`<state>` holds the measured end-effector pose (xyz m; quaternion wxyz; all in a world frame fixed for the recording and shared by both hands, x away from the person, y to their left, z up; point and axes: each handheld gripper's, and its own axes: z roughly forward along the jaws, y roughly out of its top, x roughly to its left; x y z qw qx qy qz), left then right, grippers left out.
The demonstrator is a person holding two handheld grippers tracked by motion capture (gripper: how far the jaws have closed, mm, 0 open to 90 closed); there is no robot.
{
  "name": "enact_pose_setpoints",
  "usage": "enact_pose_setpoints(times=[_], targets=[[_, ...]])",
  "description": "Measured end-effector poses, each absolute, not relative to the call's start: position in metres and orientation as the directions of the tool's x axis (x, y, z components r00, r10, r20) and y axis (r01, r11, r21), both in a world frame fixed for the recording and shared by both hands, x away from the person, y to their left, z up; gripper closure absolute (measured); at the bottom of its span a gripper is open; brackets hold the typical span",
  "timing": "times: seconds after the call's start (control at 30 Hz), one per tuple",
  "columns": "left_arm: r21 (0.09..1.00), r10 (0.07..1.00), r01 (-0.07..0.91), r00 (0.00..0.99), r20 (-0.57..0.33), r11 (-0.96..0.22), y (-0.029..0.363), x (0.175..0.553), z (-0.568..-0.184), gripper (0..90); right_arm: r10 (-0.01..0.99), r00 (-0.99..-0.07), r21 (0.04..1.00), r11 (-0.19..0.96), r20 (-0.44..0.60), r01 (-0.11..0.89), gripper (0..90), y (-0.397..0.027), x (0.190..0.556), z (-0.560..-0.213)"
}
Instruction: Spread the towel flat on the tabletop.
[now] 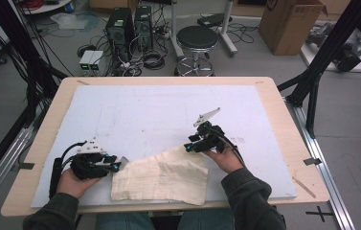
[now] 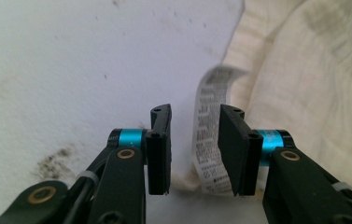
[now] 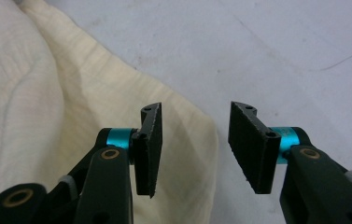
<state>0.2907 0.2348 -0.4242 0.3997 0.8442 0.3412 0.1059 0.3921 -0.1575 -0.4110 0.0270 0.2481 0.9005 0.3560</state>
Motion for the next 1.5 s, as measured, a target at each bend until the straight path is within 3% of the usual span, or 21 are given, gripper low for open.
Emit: enact_pose_setpoints(times=[0.2,0.33,0.37,0.4,0.43,0.5,1.07,1.33,1.43,1.47,1.5], targets=[[0.702,0.644,0.506,0.76,-0.089,-0.5,0.227,0.291,-0.432,62.4,0.467,-0.874,0.644,0.629,0.133,0.434,55.1,-0.158,0.39,-0.42],[0.694,0.646,0.509,0.759,-0.083,-0.509,0.224,0.292,-0.434,69.1,0.461,-0.877,0.615,0.655,0.135,0.439,59.6,-0.156,0.39,-0.425],[0.694,0.642,0.504,0.763,-0.079,-0.514,0.224,0.292,-0.434,72.5,0.454,-0.883,0.605,0.671,0.122,0.428,66.1,-0.153,0.389,-0.427],[0.696,0.645,0.506,0.76,-0.08,-0.509,0.223,0.292,-0.434,72.5,0.454,-0.883,0.605,0.671,0.122,0.428,66.1,-0.153,0.389,-0.427],[0.698,0.639,0.505,0.764,-0.088,-0.508,0.224,0.292,-0.434,80.9,0.451,-0.887,0.597,0.686,0.1,0.416,75.6,-0.151,0.388,-0.428],[0.696,0.642,0.51,0.761,-0.092,-0.506,0.223,0.294,-0.433,85.3,0.437,-0.891,0.591,0.689,0.122,0.419,83.2,-0.152,0.388,-0.427],[0.753,0.693,0.457,0.721,-0.002,-0.473,0.209,0.319,-0.4,88.2,0.489,-0.869,0.663,0.626,0.076,0.41,84.4,-0.183,0.374,-0.394],[0.782,0.778,0.453,0.625,0.065,-0.429,0.192,0.371,-0.389,88.2,0.608,-0.793,0.701,0.543,0.051,0.462,84.0,-0.195,0.41,-0.38],[0.798,0.813,0.454,0.578,0.074,-0.395,0.186,0.394,-0.389,85.2,0.668,-0.744,0.729,0.502,0.015,0.465,82.7,-0.195,0.43,-0.378],[0.799,0.821,0.464,0.567,0.064,-0.383,0.184,0.4,-0.39,74.8,0.69,-0.723,0.733,0.483,0.019,0.48,76.8,-0.195,0.436,-0.379],[0.789,0.828,0.481,0.557,0.062,-0.382,0.184,0.405,-0.391,61.2,0.727,-0.686,0.726,0.464,0.016,0.508,65.2,-0.196,0.446,-0.384]])
